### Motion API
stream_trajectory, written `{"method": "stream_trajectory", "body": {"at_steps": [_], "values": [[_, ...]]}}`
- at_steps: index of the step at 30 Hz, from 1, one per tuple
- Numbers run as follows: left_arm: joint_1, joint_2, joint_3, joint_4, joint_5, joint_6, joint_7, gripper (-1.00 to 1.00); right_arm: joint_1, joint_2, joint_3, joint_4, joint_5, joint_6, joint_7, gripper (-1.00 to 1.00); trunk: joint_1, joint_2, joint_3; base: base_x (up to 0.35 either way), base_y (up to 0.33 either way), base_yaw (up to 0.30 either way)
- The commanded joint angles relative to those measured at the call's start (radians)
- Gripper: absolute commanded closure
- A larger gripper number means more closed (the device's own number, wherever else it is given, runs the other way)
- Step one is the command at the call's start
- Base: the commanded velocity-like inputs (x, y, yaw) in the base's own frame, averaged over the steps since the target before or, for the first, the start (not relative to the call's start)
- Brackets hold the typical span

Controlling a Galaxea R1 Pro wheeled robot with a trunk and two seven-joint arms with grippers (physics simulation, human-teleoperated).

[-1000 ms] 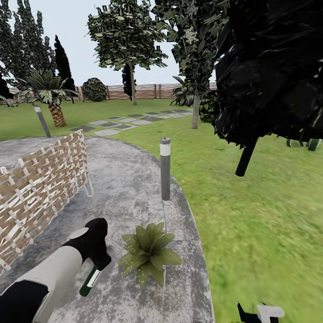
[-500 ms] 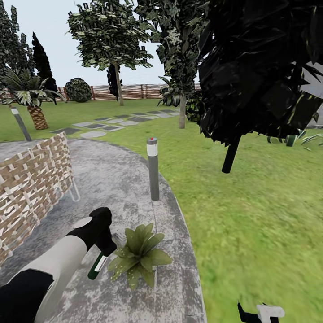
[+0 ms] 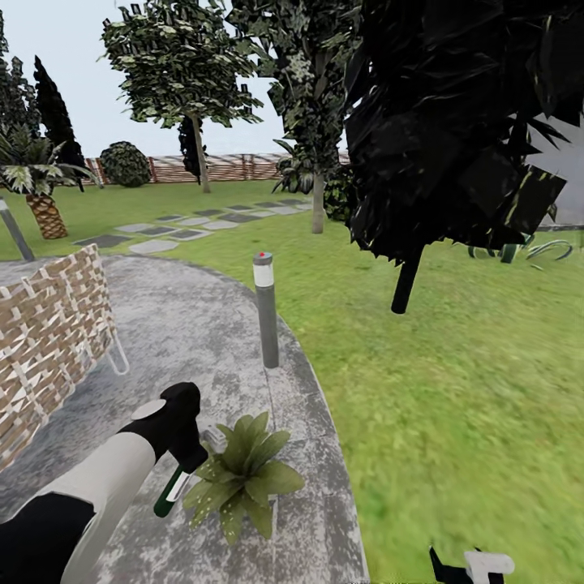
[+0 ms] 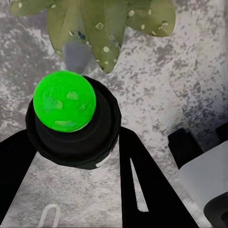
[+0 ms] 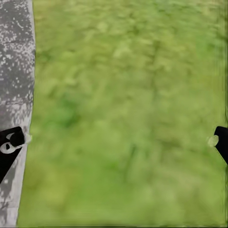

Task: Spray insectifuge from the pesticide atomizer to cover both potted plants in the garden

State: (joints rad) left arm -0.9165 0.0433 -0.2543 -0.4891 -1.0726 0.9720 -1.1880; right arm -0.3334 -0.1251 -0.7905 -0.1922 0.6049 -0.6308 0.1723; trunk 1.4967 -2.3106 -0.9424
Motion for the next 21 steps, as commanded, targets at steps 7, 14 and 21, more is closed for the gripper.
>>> {"method": "stream_trajectory", "body": {"at_steps": [7, 14, 21], "values": [[0.014, 0.017, -0.005, 0.029, -0.004, 0.006, -0.009, 1.0, -0.001, 0.001, -0.009, 0.0, 0.001, -0.003, 0.009, -1.0, 0.0, 0.0, 0.0, 0.0, 0.0, -0.053], [0.025, 0.023, -0.014, 0.07, -0.003, 0.004, -0.011, 1.0, -0.001, 0.0, -0.009, 0.001, 0.001, -0.003, 0.009, -1.0, 0.0, 0.0, 0.0, 0.0, 0.0, 0.0], [0.014, 0.004, -0.097, 0.061, 0.001, 0.002, -0.064, 1.0, -0.001, 0.0, -0.009, 0.001, 0.001, -0.003, 0.009, -1.0, 0.0, 0.0, 0.0, 0.0, 0.0, 0.0]]}}
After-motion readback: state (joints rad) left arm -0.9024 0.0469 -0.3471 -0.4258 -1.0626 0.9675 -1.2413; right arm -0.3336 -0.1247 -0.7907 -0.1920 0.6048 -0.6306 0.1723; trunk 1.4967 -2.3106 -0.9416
